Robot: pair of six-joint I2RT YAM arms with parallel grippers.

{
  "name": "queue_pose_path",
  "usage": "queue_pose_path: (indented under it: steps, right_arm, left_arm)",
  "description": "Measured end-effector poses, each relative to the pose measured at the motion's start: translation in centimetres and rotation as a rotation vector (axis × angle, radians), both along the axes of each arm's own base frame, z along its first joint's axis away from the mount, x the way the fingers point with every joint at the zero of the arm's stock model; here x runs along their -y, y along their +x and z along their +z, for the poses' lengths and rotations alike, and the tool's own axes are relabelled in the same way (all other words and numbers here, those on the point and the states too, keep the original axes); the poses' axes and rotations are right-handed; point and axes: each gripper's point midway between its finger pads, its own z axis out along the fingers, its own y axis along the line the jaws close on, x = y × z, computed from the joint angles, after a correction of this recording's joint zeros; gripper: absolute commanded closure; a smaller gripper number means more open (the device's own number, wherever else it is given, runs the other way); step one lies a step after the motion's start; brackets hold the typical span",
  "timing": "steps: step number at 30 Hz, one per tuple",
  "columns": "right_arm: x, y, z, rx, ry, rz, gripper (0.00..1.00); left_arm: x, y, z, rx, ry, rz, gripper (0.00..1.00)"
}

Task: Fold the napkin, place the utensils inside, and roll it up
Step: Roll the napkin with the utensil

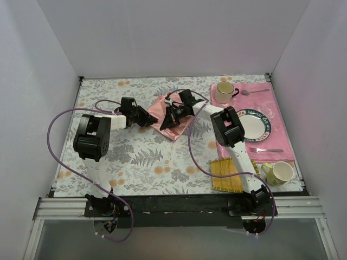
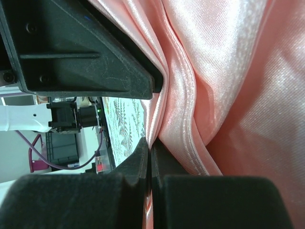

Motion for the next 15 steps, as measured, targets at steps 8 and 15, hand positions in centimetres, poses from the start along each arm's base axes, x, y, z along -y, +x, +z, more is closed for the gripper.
queue_pose_path:
  steps: [8,15]
  right_arm:
    - [0.1,0.0,0.0,0.002,-0.002,0.001,0.93]
    - [0.2,0.1,0.2,-0.003,-0.019,-0.003,0.75]
  left_arm:
    - [0.3,0.9,-0.7,0.039,-0.012,-0.006,0.94]
    - [0.3,1.1,-1.3,0.031,-0.011,-0.007,0.97]
